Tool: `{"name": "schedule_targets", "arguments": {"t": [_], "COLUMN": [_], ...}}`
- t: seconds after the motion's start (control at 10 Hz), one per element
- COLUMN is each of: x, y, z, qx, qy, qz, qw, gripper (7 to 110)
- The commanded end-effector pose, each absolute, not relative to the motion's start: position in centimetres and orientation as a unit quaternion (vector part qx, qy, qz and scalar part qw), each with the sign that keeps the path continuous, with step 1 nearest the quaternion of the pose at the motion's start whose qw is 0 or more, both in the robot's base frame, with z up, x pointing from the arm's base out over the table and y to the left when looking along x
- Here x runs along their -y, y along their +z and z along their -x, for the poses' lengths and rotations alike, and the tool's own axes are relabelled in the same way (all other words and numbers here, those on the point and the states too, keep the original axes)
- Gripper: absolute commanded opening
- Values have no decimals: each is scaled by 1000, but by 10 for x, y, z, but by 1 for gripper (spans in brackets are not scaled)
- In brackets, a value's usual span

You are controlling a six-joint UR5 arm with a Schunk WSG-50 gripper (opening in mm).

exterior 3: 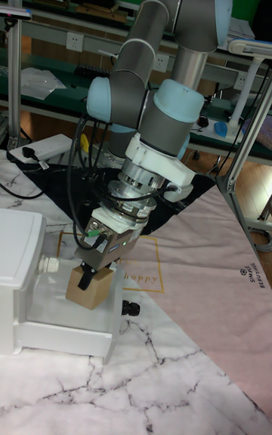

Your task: Put things in the drawer

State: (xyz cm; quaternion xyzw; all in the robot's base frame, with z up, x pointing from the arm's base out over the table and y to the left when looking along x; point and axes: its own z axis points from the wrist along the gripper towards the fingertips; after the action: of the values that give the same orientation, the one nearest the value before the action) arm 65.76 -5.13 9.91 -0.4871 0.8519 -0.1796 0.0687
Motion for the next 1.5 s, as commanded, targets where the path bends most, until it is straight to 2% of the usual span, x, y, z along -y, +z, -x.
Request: {"name": "schedule_targets", "arguments": {"t": [0.0,0.4,0.5,0.9,1.2,1.4], "x": [51,50,49,40,38,-22], "y": [97,99,100,103,133,122], "z": [-654,-652,-651,-644,-630,-613], "qx": [-843,-833,-833,-837,-858,-908], "qy": [-172,-168,-165,-148,-157,-43], "qz": [506,523,524,525,486,409], "qw": [64,62,62,55,52,83], "gripper": [44,44,66,66,66,66]}}
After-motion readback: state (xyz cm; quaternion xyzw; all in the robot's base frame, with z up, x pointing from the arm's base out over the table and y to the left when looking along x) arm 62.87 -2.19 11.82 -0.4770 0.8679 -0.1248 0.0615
